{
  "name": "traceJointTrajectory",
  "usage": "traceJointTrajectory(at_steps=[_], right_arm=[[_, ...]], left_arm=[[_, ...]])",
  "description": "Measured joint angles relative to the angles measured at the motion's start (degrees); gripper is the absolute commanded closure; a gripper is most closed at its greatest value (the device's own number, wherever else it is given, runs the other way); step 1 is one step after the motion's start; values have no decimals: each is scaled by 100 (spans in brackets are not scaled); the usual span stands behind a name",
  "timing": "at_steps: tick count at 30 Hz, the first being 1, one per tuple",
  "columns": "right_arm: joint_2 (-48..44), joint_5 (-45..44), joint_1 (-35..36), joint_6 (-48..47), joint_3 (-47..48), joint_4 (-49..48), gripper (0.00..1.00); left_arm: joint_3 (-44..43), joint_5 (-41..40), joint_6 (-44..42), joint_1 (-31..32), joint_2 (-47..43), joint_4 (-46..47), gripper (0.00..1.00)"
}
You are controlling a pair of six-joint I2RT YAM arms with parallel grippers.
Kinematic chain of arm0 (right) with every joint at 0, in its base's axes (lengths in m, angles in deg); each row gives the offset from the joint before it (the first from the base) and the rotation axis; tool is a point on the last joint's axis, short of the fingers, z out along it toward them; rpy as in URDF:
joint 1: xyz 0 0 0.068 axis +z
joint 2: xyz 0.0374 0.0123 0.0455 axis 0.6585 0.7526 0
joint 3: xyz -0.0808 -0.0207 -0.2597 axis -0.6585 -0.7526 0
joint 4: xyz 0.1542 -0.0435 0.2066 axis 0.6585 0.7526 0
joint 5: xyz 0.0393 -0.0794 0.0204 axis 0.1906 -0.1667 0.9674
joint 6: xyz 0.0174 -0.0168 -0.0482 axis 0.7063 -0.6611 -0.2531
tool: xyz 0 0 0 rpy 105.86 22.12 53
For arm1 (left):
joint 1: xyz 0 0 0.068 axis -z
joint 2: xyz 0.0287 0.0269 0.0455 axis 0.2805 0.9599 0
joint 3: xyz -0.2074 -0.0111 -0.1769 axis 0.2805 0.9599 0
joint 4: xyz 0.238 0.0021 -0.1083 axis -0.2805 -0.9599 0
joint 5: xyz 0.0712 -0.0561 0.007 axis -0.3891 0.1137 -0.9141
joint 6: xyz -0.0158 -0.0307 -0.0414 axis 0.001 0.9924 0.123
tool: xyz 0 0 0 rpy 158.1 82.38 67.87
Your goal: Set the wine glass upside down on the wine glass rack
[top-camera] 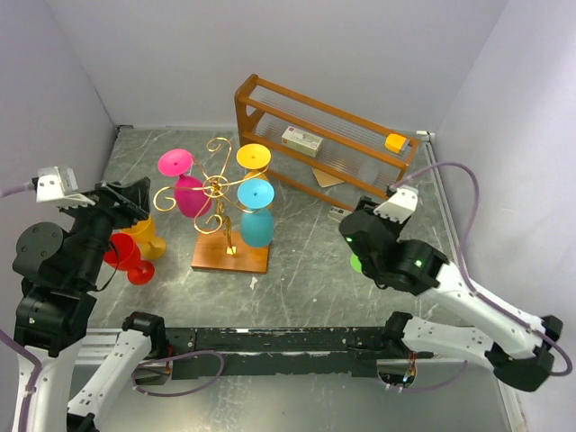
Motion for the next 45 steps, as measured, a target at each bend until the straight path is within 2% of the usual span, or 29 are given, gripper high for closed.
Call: traceJointTrajectory(at_steps=[7,10,13,17,20,22,29,34,38,45], right_arm=[[1266,-369,0,774,188,1261,33],[1495,-483,-35,1117,168,1620,32],[1449,-426,-223,1019,-2,1484,33],[1086,275,-1139,149,-708,479,44],[855,1196,-1969,-619,-1115,-264,52],[848,1613,-2214,-946,-1200,-564,54],[909,2439,-2273,-1580,-1200,-1082,65],[903,2612,-2277,-1703,-1198,-1108,81],[817,2627,-2277,-1744,-1176,-1097,100],[756,2562,-2277,-1738,-1025,-962,100]], left_arm=[[-111,1088,-520,0,-7,-7,17],[-127,1515,-579,0,-15,2,17],[-127,1832,-581,0,-55,20,17],[-197,2107,-581,0,-94,33,17],[-227,2240,-577,0,-136,44,17],[-282,2306,-579,0,-138,44,17],[-376,2465,-573,0,-195,87,17],[-376,2481,-573,0,-199,85,17],[-376,2487,-568,0,-199,85,17],[-385,2540,-551,0,-197,85,16]])
